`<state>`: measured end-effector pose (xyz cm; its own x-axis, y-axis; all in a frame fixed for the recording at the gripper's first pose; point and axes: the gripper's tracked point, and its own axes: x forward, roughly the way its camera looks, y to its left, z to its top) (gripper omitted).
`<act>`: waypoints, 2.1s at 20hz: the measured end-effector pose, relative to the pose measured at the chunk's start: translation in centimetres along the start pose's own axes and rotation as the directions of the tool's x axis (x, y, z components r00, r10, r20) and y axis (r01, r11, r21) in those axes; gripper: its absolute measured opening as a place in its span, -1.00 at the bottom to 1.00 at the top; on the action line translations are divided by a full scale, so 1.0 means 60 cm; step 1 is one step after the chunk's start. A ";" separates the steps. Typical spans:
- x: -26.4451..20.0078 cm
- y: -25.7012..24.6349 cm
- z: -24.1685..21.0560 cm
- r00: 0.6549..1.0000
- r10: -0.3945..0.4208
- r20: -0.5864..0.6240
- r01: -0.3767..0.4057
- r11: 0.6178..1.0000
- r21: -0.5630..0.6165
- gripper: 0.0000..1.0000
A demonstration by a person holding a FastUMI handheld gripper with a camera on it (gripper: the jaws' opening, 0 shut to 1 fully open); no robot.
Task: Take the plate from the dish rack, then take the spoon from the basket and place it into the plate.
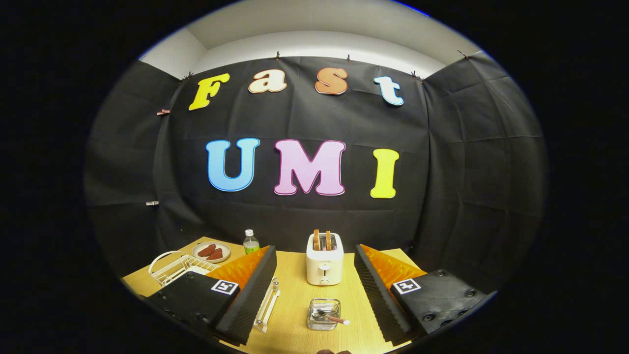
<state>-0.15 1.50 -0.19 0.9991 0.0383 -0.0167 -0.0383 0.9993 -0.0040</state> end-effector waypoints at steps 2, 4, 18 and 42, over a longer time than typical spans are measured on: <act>0.005 0.011 0.004 1.000 0.015 0.002 -0.015 1.000 -0.006 0.95; 0.015 0.024 0.005 0.999 0.034 -0.002 -0.034 0.999 -0.015 0.95; 0.149 0.216 -0.081 0.927 0.254 -0.276 -0.278 0.959 -0.054 0.96; 0.214 0.287 -0.384 0.580 0.149 -0.801 -0.133 0.987 0.087 0.03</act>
<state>11.63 19.06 -23.51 0.5601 0.1670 -0.8114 -0.1695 0.9819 0.0850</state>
